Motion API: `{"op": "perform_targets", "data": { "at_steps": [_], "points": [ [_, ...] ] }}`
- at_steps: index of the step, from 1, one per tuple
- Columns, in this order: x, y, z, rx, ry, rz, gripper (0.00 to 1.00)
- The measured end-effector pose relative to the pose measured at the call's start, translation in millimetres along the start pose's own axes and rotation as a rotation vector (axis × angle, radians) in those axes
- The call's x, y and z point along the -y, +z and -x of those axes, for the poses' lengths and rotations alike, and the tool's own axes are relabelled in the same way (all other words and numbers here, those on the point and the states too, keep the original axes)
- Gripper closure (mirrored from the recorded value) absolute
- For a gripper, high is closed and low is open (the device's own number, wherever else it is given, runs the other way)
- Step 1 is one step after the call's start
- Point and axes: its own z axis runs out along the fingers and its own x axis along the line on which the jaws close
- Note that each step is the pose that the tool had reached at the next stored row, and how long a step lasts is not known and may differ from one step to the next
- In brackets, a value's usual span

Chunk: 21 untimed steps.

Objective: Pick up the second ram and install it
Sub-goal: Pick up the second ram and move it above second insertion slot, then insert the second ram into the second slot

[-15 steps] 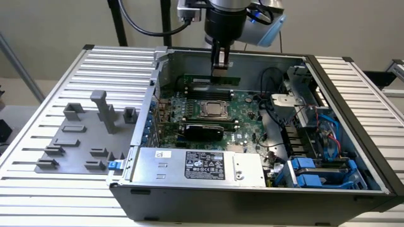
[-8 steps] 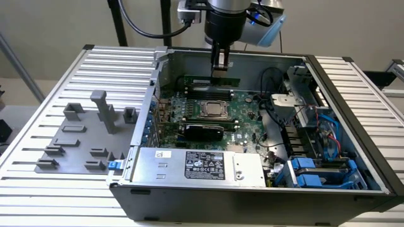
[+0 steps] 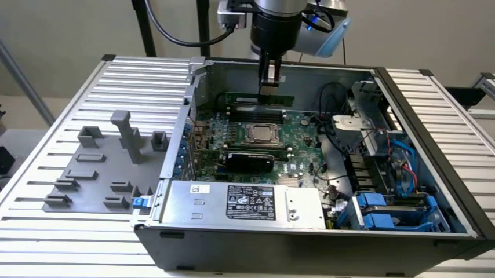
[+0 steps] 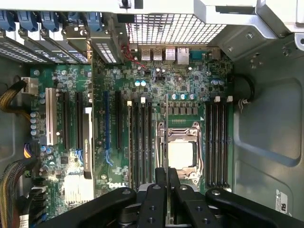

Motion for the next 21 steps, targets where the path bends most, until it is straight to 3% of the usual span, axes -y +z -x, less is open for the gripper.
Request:
{"op": "perform_targets", "data": {
  "at_steps": [4,14,21],
  "points": [
    [0.0,0.8,-0.1,0.0003,0.0,-0.0002,1.0],
    [4.8,18.5,-2.9,0.0,0.0,0.0,1.0],
    [10.4,30.5,-12.1,0.0,0.0,-0.0001,1.0]
  ]
}}
